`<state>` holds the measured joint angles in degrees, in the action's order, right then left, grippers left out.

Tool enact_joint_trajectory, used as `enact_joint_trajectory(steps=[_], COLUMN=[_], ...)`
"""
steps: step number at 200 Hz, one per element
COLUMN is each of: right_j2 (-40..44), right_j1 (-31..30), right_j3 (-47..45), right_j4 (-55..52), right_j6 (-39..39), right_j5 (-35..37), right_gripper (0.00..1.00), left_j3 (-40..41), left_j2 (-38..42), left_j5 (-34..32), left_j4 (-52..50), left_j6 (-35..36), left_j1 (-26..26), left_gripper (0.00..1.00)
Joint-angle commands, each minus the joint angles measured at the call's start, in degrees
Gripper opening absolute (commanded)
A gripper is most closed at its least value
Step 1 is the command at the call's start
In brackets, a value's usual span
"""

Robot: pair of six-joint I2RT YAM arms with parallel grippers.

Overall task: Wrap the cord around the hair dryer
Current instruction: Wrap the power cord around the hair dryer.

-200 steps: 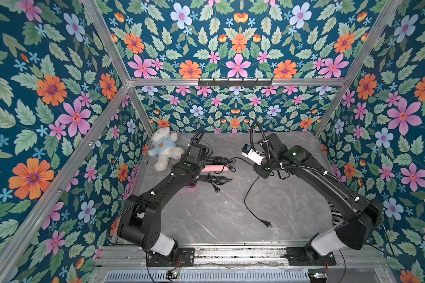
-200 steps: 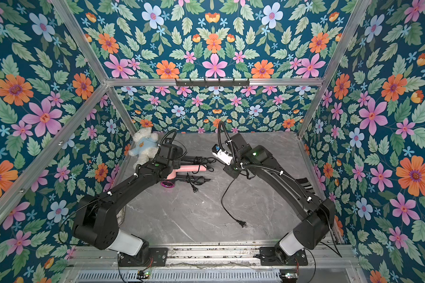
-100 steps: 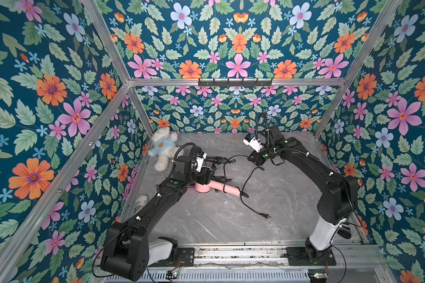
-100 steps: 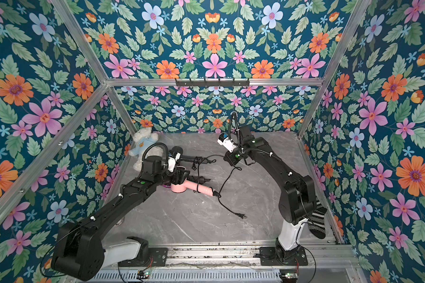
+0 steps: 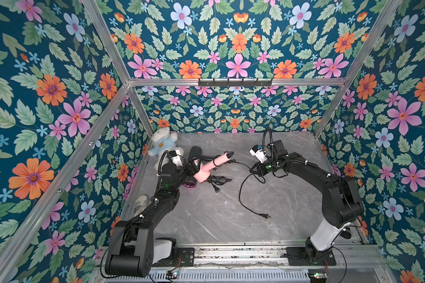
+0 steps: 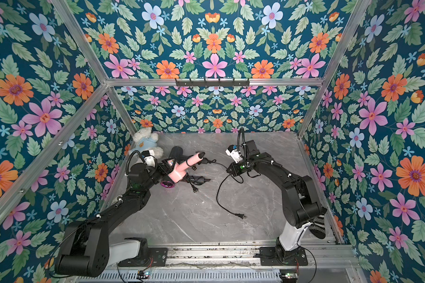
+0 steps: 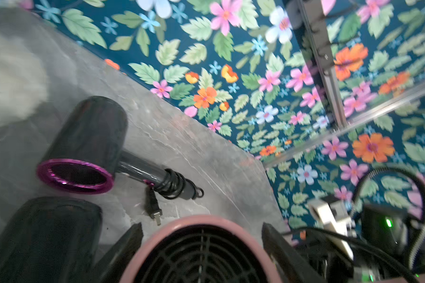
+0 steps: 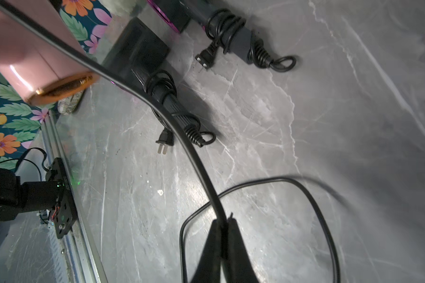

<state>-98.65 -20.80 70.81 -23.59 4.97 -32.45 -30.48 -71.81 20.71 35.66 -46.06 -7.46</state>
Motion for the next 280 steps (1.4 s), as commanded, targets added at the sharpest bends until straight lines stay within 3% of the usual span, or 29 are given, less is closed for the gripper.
enact_joint_trajectory(steps=[1,57,111,132,168,238,280], right_j2=[1.82,6.31,9.56,9.93,8.42,1.32,-4.32], right_j1=[-2.4,-11.34,-16.78,-19.45,-21.91,-19.85,-18.99], right_j3=[-2.14,-3.07,-0.54,3.26,13.57,34.75,46.86], right_j4=[-2.53,-15.33,-23.96,-27.82,-33.37,-35.21,-39.17], right_j6=[0.3,3.86,5.41,7.38,12.96,23.27,22.68], right_j5=[7.75,19.96,23.86,25.07,29.28,31.77,29.16], right_gripper=[0.0,0.0,0.0,0.0,0.0,0.0,0.0], left_j3=[-1.63,-6.87,-7.56,-10.01,-19.66,-30.49,-30.86], left_j2=[-0.34,0.2,2.02,1.64,-2.08,-11.24,-14.09], left_j5=[-12.79,-31.74,-41.34,-44.33,-53.33,-55.28,-56.83], left_j4=[-0.2,-22.04,-27.55,-30.52,-38.97,-47.1,-49.53], left_j6=[-8.57,-5.44,-1.7,2.58,15.47,34.54,36.18], left_j1=[0.18,-0.09,-0.05,-1.36,-9.01,-19.38,-21.19], left_gripper=[0.0,0.0,0.0,0.0,0.0,0.0,0.0])
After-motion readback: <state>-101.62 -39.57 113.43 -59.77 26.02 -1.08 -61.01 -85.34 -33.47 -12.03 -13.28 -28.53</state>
